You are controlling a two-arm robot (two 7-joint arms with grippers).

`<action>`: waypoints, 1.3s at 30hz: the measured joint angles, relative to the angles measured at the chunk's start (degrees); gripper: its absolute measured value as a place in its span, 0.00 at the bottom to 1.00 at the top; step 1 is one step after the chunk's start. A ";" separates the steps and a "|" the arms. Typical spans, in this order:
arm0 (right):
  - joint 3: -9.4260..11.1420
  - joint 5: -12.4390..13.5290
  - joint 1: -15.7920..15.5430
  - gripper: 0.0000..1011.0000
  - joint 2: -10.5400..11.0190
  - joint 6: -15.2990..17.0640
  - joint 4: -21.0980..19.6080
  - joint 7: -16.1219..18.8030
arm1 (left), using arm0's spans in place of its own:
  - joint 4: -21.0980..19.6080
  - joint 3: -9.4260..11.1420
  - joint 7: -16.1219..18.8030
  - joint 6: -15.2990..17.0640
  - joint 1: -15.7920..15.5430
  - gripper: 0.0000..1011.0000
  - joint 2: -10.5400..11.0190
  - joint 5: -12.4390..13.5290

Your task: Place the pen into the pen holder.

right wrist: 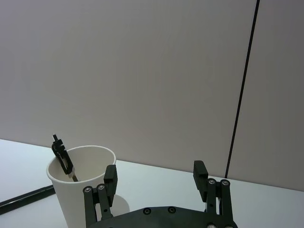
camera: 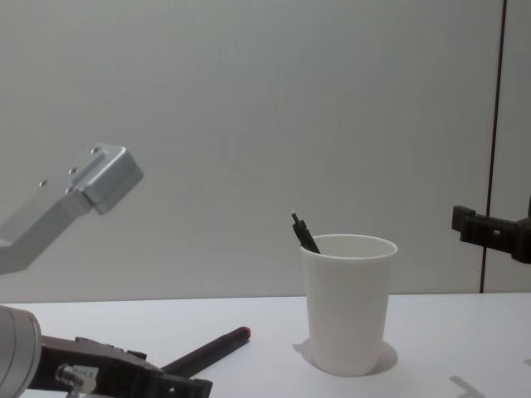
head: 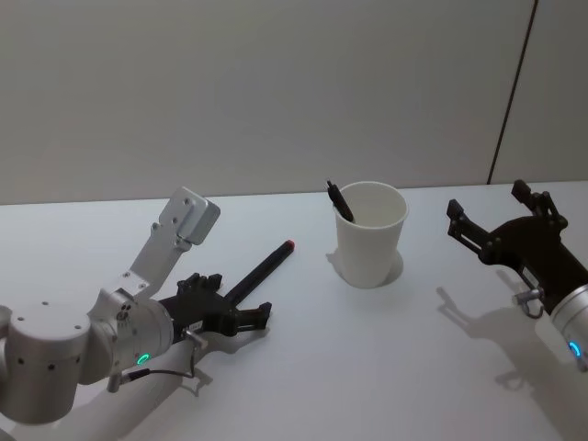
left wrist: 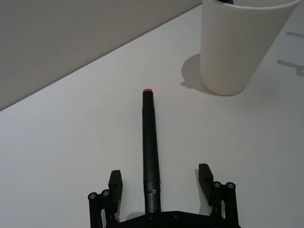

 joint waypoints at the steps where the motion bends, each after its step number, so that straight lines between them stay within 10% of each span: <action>1: 0.00 0.00 0.00 0.99 0.00 0.00 0.00 0.00 | 0.01 -0.01 -0.01 0.07 -0.01 0.99 -0.01 -0.05; 16: 0.00 0.00 0.00 0.99 0.00 0.00 0.00 0.00 | 0.40 -0.20 -0.28 1.64 -0.27 0.99 -0.28 -1.27; 39: 0.00 0.00 0.00 0.99 0.00 0.00 0.00 0.00 | 0.54 -0.30 -0.38 2.29 -0.34 0.70 -0.39 -1.72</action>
